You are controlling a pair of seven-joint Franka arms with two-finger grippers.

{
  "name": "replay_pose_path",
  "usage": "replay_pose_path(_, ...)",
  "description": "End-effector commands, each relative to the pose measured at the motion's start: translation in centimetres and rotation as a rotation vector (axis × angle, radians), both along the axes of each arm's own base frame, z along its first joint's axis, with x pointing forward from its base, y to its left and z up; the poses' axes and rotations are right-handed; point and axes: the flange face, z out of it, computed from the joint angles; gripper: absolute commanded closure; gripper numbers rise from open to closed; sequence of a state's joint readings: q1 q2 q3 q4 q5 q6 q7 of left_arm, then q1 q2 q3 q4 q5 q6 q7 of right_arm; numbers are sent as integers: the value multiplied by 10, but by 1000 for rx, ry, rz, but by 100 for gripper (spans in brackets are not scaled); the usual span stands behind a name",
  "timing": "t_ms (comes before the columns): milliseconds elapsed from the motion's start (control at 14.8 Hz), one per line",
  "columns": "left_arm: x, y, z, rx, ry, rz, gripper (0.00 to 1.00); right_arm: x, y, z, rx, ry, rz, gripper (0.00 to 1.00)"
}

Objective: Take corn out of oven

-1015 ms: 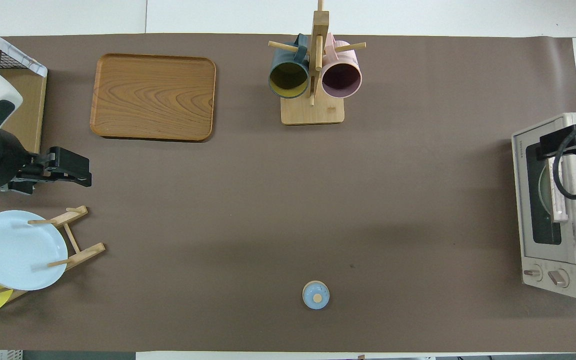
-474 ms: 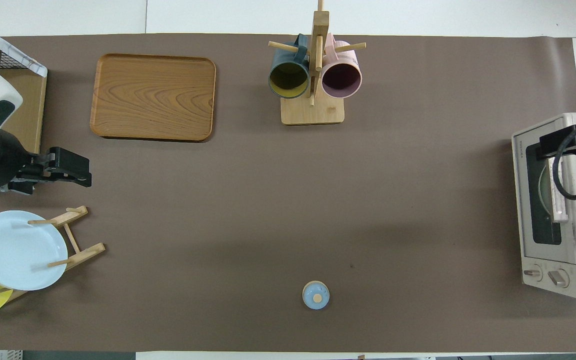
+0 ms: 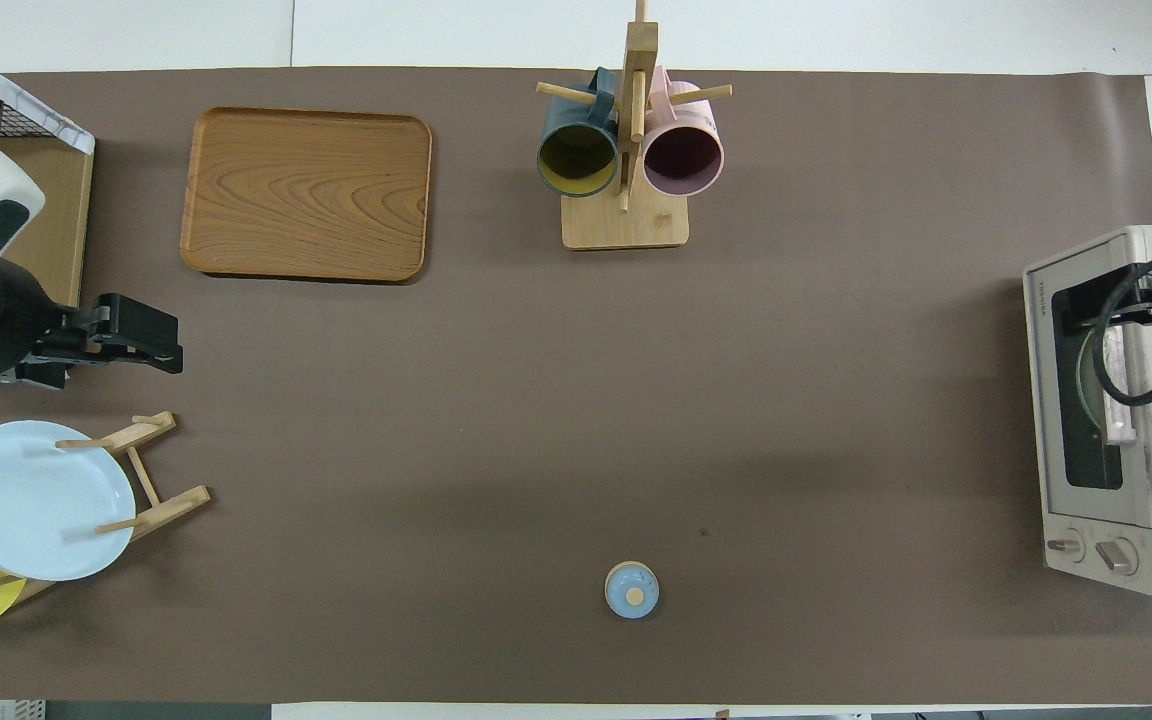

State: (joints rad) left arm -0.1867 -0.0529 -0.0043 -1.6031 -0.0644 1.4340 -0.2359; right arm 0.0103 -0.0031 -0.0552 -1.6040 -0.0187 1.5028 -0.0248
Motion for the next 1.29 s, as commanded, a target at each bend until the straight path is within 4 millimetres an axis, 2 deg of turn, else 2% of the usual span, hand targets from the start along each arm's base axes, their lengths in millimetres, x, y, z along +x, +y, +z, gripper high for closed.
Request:
replay_pose_path(0,-2,5,4,12,1,5,0,-15,1,-15,-13,-16,-3,96)
replay_pose_path(68,-2,5,4,12,1,5,0,-18,1,-26,-15,-27,6,100)
replay_pose_path(203,-2,5,5,11,0,5,0,-25,7,-41,-38,-41,31,100)
replay_pose_path(271,-2,5,4,11,0,5,0,-22,2,-50,-77,-60,33,100)
replay_pose_path(406,-2,6,4,11,0,7,0,-24,-24,-69,-100,-58,-15,100)
replay_pose_path(541,-2,6,3,13,1,7,0,-29,-39,-84,-147,-29,-75,100)
replay_pose_path(609,-1,10,3,13,1,13,0,-30,-48,-89,-176,-21,-81,100)
replay_pose_path(744,-1,12,3,13,3,21,0,-28,-51,-95,-181,-24,-84,100)
replay_pose_path(880,-1,12,3,13,3,21,0,-32,-53,-110,-181,-5,-94,100)
replay_pose_path(1083,-1,12,3,14,6,19,0,-35,-70,-119,-190,11,-113,100)
replay_pose_path(1218,-1,12,3,14,7,19,0,-36,-74,-126,-189,11,-117,100)
